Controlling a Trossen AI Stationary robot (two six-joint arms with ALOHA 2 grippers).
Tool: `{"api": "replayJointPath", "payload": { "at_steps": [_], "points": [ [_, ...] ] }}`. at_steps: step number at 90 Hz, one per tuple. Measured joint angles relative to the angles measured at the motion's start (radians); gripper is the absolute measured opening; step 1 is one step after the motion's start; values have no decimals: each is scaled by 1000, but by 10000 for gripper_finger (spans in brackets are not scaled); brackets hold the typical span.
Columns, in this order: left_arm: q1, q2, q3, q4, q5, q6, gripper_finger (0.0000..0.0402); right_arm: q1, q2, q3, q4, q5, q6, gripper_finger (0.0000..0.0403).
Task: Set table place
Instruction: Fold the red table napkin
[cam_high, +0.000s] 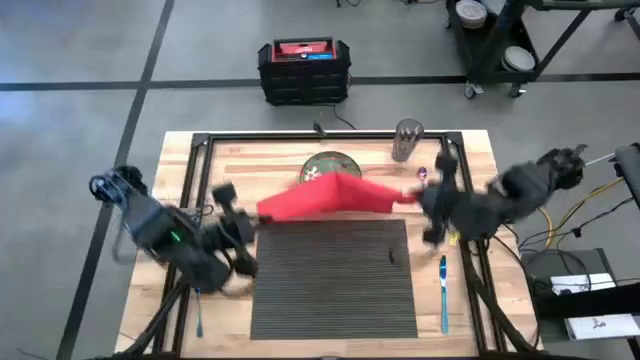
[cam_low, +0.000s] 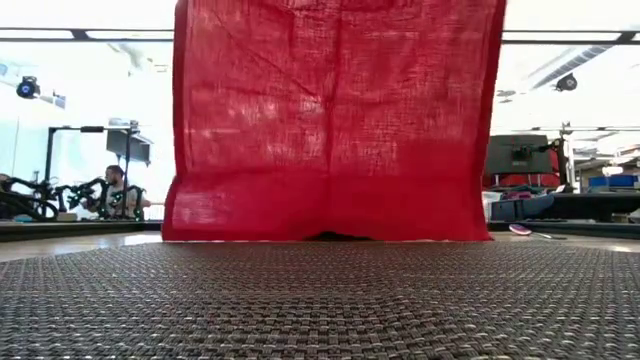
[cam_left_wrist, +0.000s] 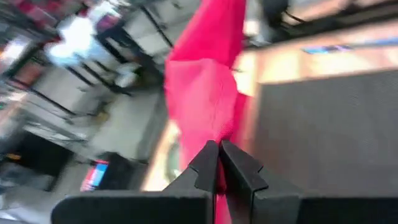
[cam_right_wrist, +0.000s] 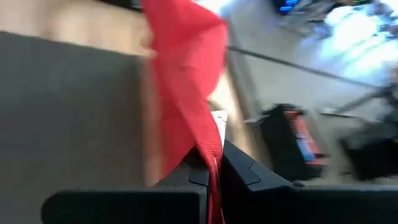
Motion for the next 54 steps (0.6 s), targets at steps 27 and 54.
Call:
{"api": "replayJointPath", "payload": {
  "at_steps": [27,54],
  "points": [
    [-175,210,-2,-6,186,-391,0,301,145,-180,80,-46,452,0],
    [-276,363,-2,31,305,-677,0,373,397,-272,341,-189,594,0]
  ]
}}
